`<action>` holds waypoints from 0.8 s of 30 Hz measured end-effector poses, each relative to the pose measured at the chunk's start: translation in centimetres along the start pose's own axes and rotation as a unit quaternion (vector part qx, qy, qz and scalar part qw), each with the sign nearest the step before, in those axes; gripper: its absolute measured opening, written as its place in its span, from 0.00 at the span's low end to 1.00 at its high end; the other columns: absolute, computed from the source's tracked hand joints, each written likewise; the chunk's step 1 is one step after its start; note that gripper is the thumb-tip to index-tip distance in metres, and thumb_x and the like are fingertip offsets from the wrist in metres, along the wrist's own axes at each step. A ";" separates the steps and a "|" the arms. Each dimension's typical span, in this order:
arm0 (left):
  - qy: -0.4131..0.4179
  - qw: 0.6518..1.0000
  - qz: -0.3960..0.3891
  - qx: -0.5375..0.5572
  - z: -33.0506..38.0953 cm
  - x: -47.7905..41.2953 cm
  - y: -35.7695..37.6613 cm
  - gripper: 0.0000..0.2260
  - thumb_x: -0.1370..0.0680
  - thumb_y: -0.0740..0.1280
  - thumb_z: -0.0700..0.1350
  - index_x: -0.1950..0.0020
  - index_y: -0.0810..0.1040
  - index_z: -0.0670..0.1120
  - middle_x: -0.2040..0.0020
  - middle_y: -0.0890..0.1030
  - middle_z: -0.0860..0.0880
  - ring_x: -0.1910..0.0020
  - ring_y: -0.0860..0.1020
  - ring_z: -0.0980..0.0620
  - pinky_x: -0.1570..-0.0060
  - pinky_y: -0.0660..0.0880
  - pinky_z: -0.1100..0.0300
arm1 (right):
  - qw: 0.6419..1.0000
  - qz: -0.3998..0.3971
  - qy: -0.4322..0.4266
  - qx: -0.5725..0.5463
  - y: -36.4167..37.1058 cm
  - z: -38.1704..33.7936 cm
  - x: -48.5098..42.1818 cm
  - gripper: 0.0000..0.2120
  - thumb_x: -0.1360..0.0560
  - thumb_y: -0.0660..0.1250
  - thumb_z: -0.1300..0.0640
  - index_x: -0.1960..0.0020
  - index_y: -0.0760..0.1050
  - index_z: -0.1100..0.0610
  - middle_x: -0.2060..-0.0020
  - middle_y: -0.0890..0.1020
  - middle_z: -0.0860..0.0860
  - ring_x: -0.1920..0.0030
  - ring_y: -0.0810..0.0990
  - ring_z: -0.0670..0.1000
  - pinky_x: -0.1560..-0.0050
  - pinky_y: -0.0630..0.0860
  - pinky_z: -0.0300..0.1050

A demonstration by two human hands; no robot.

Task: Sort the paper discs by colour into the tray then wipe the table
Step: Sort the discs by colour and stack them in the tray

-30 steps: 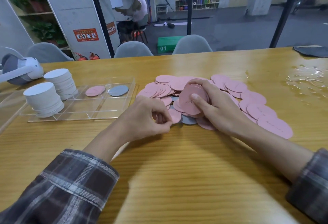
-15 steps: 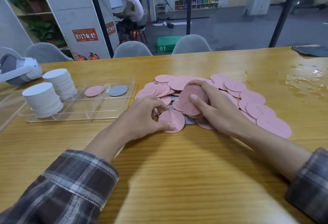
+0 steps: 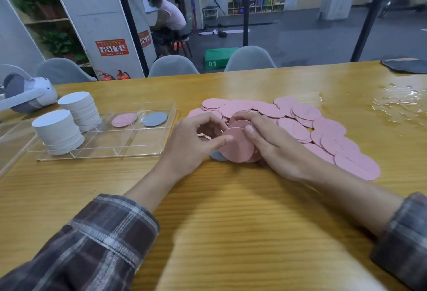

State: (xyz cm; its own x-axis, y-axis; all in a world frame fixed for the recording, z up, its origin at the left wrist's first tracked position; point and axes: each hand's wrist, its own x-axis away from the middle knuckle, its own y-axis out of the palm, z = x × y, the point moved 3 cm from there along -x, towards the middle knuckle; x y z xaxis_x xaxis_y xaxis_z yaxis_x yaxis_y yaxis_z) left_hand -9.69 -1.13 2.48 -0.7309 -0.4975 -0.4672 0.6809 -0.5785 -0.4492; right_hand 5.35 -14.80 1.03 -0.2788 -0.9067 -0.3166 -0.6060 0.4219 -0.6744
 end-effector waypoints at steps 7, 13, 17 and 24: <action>0.017 0.999 0.045 -0.008 0.4 0.0 0.2 0.10 0.30 0.83 0.44 0.54 0.84 0.47 0.60 0.84 0.52 0.60 0.83 0.54 0.58 0.79 0.61 | 0.998 -0.017 -0.013 0.058 0.4 0.0 -0.1 0.23 0.21 0.53 0.33 0.27 0.62 0.36 0.34 0.72 0.47 0.33 0.70 0.46 0.31 0.70 0.54; -0.028 0.999 0.029 0.033 -0.2 -0.1 0.6 0.21 0.29 0.81 0.52 0.39 0.81 0.51 0.44 0.84 0.51 0.45 0.82 0.55 0.48 0.80 0.61 | 0.999 0.027 -0.043 0.016 -0.3 -0.7 -0.1 0.26 0.17 0.62 0.45 0.21 0.59 0.43 0.30 0.72 0.46 0.29 0.70 0.44 0.27 0.67 0.49; -0.067 0.991 -0.077 0.084 -0.2 -0.5 1.0 0.28 0.25 0.78 0.42 0.28 0.72 0.54 0.36 0.80 0.55 0.35 0.78 0.61 0.38 0.76 0.63 | 0.997 0.058 -0.046 0.012 -1.4 -0.8 -0.6 0.37 0.18 0.67 0.51 0.17 0.50 0.50 0.32 0.74 0.46 0.38 0.73 0.39 0.38 0.66 0.27; -0.063 0.997 -0.031 0.037 -0.4 -1.8 1.6 0.23 0.25 0.77 0.35 0.33 0.77 0.51 0.47 0.83 0.50 0.52 0.82 0.57 0.45 0.81 0.58 | 0.999 0.033 -0.032 0.017 -2.0 0.7 -1.5 0.32 0.18 0.67 0.52 0.19 0.56 0.55 0.32 0.75 0.49 0.35 0.75 0.46 0.38 0.70 0.35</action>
State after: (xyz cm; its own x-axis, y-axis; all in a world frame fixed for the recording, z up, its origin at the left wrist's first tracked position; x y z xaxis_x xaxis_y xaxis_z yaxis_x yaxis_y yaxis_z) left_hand -7.26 -0.89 2.28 -0.7752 -0.5331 -0.3389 0.6317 -0.6553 -0.4142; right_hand 7.51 -14.26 2.36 -0.2673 -0.8757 -0.4022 -0.5618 0.4807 -0.6733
